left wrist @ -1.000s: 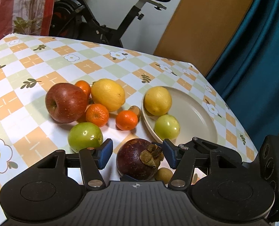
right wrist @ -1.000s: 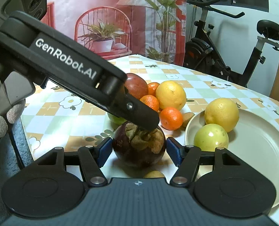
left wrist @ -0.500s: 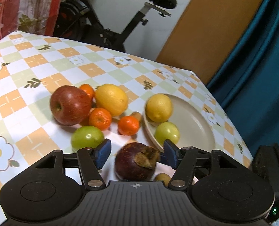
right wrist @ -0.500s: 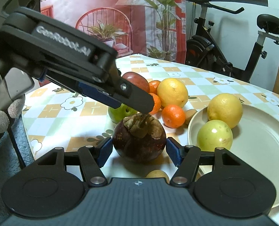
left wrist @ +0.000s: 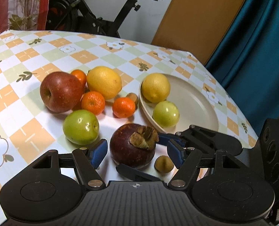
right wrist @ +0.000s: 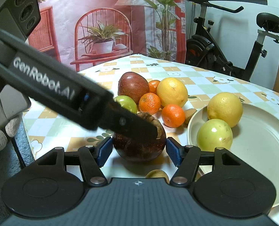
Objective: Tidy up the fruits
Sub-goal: 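Lift the dark purple mangosteen off the table with the left tool, then carry the mangosteen onto the beige plate and open the left tool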
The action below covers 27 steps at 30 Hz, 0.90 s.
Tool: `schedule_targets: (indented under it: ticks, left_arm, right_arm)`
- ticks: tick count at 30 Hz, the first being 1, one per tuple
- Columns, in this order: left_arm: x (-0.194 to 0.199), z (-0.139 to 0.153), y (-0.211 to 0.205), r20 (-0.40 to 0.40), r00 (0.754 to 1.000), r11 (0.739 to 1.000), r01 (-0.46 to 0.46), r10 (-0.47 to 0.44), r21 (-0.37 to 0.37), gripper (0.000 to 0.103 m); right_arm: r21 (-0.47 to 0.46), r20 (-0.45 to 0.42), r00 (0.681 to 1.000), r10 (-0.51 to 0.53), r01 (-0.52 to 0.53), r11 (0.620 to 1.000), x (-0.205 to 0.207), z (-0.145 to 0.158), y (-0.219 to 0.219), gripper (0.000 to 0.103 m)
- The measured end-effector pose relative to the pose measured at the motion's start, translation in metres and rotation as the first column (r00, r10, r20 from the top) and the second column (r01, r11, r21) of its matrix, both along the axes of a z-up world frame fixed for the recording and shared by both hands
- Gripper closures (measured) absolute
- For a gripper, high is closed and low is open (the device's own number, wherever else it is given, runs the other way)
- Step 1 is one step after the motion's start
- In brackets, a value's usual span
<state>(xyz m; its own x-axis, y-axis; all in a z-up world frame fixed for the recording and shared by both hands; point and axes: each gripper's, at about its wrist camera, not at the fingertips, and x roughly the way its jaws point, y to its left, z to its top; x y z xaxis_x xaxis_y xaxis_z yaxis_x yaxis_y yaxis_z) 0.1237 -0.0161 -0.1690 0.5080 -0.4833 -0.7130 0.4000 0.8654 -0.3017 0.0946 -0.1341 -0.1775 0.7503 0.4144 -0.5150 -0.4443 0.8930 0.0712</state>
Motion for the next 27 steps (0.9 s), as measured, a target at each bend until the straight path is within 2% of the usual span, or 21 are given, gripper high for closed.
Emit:
schedule_targets:
  ticks: [6,10,14,20,27]
  left_arm:
    - [0.001,-0.008,-0.002,-0.021,1.0,1.0,0.01,-0.01,0.02,0.033]
    - [0.002,-0.013,-0.002,-0.03,1.0,0.999,-0.005,0.006,0.035,0.044]
    - [0.002,-0.012,-0.001,-0.03,1.0,1.0,-0.004,0.004,0.029,0.044]
    - [0.001,0.005,-0.011,0.029,0.999,0.999,0.026,-0.027,0.04,0.044]
    - [0.009,0.029,-0.038,0.089,0.992,0.995,0.084,-0.089,0.057,0.044]
  right_arm:
    - [0.0,0.001,1.0,0.0,0.0,1.0,0.0,0.0,0.0,0.038]
    - [-0.001,0.002,1.0,0.0,0.0,1.0,0.0,0.0,0.0,0.038]
    - [0.002,0.001,1.0,0.0,0.0,1.0,0.0,0.001,0.001,0.038]
    - [0.021,0.032,0.999,-0.024,0.023,1.0,-0.003,0.007,-0.003,0.038]
    - [0.076,0.079,0.992,-0.101,0.095,0.993,-0.007,0.027,-0.023,0.038]
